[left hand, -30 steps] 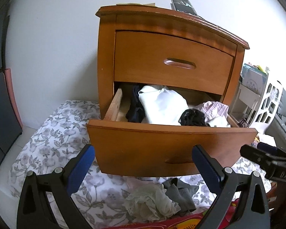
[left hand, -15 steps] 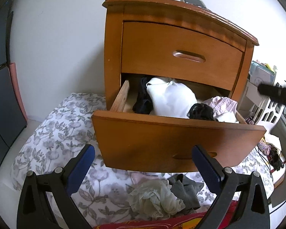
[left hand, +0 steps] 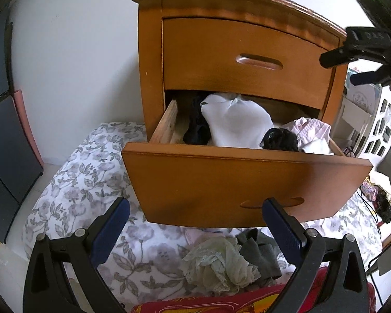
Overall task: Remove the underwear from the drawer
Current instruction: 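Raise the left gripper away while the right gripper reaches toward the drawer, then reach the right gripper into the drawer and grasp the black mesh garment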
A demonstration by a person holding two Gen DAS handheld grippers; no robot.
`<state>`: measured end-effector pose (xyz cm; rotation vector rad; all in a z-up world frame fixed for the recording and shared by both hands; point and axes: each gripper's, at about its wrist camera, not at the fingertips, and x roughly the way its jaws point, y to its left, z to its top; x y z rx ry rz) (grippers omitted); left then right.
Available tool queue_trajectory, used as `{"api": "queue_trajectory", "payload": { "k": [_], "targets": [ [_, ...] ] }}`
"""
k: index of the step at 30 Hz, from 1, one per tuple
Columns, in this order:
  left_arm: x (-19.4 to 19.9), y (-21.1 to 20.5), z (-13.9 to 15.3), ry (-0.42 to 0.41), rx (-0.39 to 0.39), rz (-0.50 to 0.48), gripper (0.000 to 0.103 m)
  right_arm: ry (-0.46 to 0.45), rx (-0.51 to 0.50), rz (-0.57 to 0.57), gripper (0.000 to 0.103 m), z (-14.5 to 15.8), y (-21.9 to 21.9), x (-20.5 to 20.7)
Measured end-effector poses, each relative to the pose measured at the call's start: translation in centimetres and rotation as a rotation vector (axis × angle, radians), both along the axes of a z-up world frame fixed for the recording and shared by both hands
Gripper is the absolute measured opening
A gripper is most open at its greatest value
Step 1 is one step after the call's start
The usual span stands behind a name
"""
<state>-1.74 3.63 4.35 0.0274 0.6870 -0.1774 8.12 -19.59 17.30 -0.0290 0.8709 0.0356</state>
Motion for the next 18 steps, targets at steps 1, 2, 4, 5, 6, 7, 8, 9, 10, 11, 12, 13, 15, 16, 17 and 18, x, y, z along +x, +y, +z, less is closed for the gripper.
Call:
{"api": "queue_trajectory", "payload": {
  "k": [1,2,4,5,6,7,8,9,10,11,12,13,15,16,17,18],
  "targets": [
    [0.2,0.1,-0.1,0.008,-0.001,0.004,0.101,0.02,0.001,-0.005,0.103,-0.2,0.0,0.6],
    [0.2,0.2,-0.2,0.015,-0.002,0.009,0.101,0.051,0.004,-0.016,0.103,-0.5,-0.1,1.4],
    [0.4,0.4,-0.4,0.027,-0.008,0.023,0.101,0.097,0.004,-0.031,0.103,-1.3,-0.2,2.4],
    [0.5,0.6,-0.5,0.032,-0.012,0.031,0.101,0.125,0.001,-0.036,0.102,-1.9,-0.2,2.9],
    [0.5,0.7,-0.5,0.036,-0.016,0.034,0.101,0.158,-0.005,-0.036,0.101,-2.8,-0.1,3.6],
    [0.6,0.8,-0.6,0.041,-0.02,0.035,0.101,0.186,-0.006,-0.036,0.099,-3.5,0.0,3.9],
    [0.6,0.8,-0.7,0.044,-0.021,0.035,0.101,0.22,-0.002,-0.039,0.098,-4.6,0.0,4.4],
    [0.7,0.8,-0.7,0.046,-0.022,0.034,0.101,0.254,0.01,-0.046,0.096,-5.7,-0.1,4.9],
    [0.6,0.8,-0.7,0.047,-0.021,0.032,0.101,0.281,0.023,-0.054,0.093,-6.7,-0.1,5.2],
    [0.6,0.8,-0.8,0.048,-0.02,0.03,0.101,0.313,0.041,-0.066,0.091,-7.8,-0.2,5.6],
    [0.7,0.7,-0.8,0.049,-0.019,0.029,0.101,0.335,0.049,-0.077,0.089,-8.5,-0.2,5.8],
    [0.7,0.7,-0.8,0.051,-0.018,0.027,0.101,0.358,0.056,-0.089,0.087,-9.4,-0.3,6.1],
    [0.8,0.7,-1.0,0.057,-0.021,0.024,0.101,0.393,0.051,-0.103,0.086,-10.7,-0.2,6.6],
    [0.9,0.7,-1.0,0.06,-0.021,0.024,0.101,0.405,0.047,-0.109,0.084,-11.1,-0.2,6.8],
    [0.9,0.7,-1.0,0.062,-0.021,0.025,0.101,0.418,0.047,-0.112,0.082,-11.6,-0.1,7.0],
    [0.9,0.7,-1.0,0.064,-0.022,0.025,0.101,0.43,0.05,-0.114,0.08,-12.1,-0.1,7.3]
  ]
}}
